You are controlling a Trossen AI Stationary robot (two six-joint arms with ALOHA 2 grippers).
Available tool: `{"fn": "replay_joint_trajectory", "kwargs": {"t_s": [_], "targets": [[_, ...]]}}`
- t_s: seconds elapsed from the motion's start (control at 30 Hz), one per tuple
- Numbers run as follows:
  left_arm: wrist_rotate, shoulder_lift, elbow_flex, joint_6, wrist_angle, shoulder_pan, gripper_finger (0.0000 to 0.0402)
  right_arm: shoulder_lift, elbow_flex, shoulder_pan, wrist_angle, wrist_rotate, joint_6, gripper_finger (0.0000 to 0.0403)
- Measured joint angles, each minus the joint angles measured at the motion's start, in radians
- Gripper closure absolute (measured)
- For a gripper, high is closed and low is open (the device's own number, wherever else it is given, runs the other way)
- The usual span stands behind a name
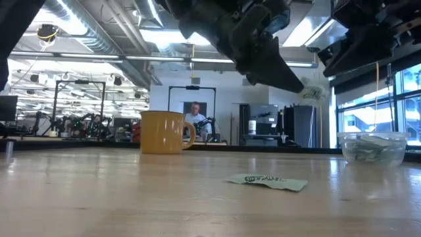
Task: Pick and place items into bin
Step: Put the stevia packet into the transparent bin
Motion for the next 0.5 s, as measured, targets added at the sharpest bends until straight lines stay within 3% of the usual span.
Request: {"fn": "replay_joint_trajectory", "kwargs": {"t_s": [0.33, 0.5], "targets": [[-0.005, 0.000, 0.000, 0.000, 0.026, 0.000, 0.0399, 0.091, 0.000, 0.005, 0.048, 0.023, -0.005, 0.0313], [-0.005, 0.000, 0.000, -0.071, 0.040, 0.006, 0.0399, 0.096, 0.000, 0.006, 0.056, 0.023, -0.029, 0.0313]]}}
